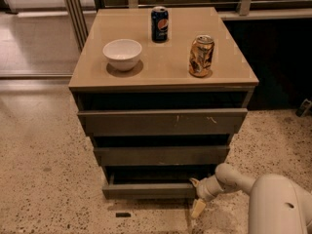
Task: Open bottom drawer
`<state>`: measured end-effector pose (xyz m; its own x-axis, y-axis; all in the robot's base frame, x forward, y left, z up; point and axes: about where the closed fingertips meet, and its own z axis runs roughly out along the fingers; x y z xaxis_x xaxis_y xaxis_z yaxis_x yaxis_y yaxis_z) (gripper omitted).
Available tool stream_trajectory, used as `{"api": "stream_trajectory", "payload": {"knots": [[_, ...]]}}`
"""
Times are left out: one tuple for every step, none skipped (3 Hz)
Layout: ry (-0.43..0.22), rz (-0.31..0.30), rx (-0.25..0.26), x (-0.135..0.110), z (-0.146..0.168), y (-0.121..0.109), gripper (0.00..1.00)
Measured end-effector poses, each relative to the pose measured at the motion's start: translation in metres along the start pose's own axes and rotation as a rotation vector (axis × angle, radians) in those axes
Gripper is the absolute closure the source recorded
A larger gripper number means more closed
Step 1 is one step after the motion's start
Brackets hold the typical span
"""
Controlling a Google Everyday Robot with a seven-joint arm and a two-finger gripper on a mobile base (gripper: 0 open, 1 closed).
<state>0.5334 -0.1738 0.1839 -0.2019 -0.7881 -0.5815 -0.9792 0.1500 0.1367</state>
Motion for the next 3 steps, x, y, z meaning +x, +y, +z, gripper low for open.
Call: {"api": "stream_trajectory", "payload": {"knots": [[-0.02, 0.067, -0.041, 0.007, 0.001, 0.031, 0.0], [-0.023, 0.124, -0.092, 0.007, -0.003, 0.063, 0.0], [-0.023, 0.124, -0.092, 0.007, -0.003, 0.063, 0.0]]}}
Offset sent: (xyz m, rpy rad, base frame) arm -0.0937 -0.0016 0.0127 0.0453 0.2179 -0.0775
